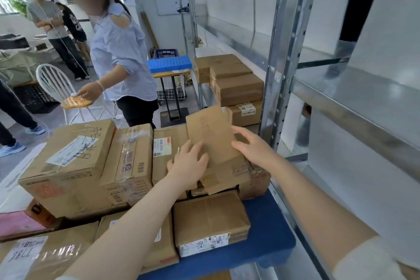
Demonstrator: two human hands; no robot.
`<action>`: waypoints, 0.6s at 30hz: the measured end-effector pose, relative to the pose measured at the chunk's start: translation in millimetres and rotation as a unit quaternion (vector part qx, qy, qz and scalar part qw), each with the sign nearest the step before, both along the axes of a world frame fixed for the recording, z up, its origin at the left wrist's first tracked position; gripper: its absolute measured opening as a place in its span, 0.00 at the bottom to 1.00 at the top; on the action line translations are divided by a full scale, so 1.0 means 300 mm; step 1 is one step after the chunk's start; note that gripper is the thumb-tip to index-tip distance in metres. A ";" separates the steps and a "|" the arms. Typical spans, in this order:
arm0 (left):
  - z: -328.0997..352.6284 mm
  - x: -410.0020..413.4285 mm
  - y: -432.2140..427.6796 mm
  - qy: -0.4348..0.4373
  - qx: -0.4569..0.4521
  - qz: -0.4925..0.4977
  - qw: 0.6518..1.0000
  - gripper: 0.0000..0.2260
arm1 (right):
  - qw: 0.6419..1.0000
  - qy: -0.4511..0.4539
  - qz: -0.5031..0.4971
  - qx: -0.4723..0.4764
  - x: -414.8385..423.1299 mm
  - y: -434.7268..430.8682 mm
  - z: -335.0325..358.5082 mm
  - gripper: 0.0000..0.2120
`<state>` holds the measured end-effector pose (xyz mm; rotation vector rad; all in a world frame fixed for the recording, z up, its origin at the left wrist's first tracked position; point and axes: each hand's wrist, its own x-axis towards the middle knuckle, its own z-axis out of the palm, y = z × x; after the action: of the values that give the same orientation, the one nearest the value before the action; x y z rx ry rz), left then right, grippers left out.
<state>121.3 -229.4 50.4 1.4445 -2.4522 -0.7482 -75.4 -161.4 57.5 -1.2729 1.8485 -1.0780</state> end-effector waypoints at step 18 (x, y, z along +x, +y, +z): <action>0.041 -0.186 0.962 0.115 -0.179 -0.516 0.830 0.24 | 0.888 -0.031 -0.459 -0.020 0.345 1.366 -0.075 0.25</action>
<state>65.5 59.2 62.6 -0.2022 -2.8229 -0.4884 28.2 248.4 35.0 -0.2963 2.4370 -1.5886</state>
